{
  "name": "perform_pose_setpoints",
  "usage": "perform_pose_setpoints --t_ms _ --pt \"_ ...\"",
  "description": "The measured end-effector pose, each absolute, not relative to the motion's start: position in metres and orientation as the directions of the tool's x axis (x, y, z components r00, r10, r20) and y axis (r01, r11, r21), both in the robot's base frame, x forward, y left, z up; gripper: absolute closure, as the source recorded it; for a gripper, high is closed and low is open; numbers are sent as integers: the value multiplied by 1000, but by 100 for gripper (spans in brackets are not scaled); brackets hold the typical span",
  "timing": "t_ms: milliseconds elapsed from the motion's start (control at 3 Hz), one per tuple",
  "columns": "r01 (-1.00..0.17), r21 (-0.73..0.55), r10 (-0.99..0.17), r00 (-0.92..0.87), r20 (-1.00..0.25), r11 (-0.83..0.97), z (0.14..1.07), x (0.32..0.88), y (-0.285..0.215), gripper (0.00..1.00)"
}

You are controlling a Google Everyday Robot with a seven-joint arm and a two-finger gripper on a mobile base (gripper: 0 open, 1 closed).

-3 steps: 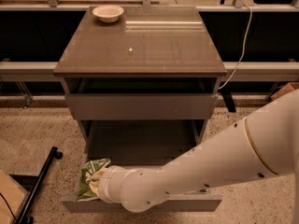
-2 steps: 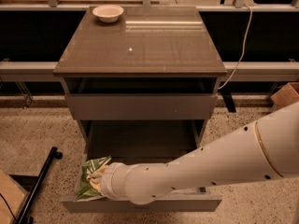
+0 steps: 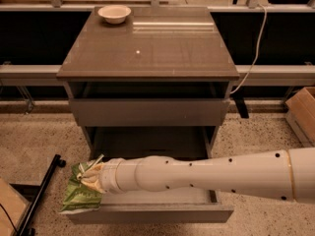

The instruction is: Pick green jalapeno chip bag from middle drawer and place on counter

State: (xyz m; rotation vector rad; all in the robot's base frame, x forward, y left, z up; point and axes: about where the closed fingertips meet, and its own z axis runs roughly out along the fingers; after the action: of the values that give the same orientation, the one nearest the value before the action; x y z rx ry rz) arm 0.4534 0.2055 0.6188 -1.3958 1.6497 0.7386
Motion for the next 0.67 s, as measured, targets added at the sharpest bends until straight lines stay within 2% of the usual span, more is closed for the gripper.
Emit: perform_pose_setpoints --t_ms 333,667 --pt "-980 -62 -430 -25 -903 187 656 452 184 100" --pt "-966 -109 -444 -7 -896 235 721 458 130 100"
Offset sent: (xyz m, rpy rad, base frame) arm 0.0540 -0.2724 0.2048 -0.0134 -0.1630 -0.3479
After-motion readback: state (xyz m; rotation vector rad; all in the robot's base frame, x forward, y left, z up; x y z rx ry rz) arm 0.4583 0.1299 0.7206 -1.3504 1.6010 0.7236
